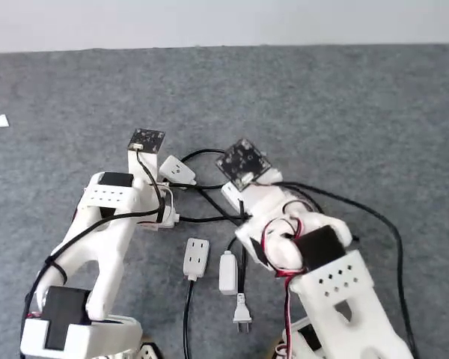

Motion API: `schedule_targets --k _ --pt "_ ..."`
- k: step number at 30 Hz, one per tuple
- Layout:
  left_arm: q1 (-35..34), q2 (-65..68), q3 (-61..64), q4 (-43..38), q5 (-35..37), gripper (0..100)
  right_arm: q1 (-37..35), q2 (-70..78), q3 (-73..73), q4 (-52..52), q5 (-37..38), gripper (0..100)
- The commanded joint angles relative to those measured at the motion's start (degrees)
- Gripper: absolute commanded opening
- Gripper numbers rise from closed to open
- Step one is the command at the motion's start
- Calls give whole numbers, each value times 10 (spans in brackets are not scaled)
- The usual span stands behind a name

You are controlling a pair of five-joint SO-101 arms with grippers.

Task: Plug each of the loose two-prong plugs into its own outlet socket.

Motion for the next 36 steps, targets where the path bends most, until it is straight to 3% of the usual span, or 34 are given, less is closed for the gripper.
schedule_targets --k 1,5,11,16,20,23,36 --pt "-4 -13 1 -15 -3 12 -7 -4 33 -12 10 47" --pt "-4 -13 1 -17 -3 12 -10 -7 60 0 8 117" --pt "-1 -13 1 -18 -3 12 -27 -4 123 -30 -71 133" --pt "-1 -13 1 -18 -3 12 -53 -4 176 -125 -78 132" --pt "-1 -13 1 -18 -3 12 -49 -4 229 -255 -177 132" --pt "-1 -13 1 -18 -3 12 -35 -4 236 -294 -215 130" --pt "0 -13 1 -18 -3 12 -29 -3 299 -383 -227 129"
